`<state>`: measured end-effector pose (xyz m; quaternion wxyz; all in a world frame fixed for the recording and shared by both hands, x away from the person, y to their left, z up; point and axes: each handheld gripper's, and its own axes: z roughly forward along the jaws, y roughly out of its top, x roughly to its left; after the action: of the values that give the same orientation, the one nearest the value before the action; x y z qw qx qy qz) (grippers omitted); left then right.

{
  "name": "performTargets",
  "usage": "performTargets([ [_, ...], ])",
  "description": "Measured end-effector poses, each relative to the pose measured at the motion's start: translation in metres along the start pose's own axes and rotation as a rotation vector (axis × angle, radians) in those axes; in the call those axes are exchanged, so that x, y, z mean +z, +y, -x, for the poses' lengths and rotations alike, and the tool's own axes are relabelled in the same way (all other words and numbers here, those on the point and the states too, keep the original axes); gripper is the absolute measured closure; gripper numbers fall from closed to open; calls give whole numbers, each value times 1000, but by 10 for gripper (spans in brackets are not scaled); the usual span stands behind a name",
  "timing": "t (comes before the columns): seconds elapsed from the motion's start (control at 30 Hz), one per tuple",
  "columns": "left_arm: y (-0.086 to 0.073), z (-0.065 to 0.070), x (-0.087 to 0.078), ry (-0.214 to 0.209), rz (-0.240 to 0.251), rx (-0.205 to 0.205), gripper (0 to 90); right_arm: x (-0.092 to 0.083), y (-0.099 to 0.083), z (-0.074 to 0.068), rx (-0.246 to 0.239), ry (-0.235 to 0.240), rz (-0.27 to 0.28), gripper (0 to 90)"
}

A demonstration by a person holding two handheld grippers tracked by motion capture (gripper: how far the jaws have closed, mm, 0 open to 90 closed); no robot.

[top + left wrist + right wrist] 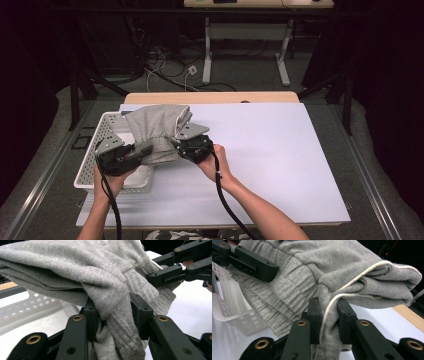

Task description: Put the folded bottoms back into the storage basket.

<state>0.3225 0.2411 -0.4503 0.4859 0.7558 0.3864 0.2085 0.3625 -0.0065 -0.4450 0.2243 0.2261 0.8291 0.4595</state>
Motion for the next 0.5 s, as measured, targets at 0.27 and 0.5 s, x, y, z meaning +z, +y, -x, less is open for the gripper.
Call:
performTargets([
  [0.27, 0, -4, -4, 7, -5, 3, 631, 5, 2, -2, 7, 9, 5, 747],
  [0.5, 0, -9, -8, 6, -7, -6, 631, 9, 5, -5, 7, 12, 7, 747],
])
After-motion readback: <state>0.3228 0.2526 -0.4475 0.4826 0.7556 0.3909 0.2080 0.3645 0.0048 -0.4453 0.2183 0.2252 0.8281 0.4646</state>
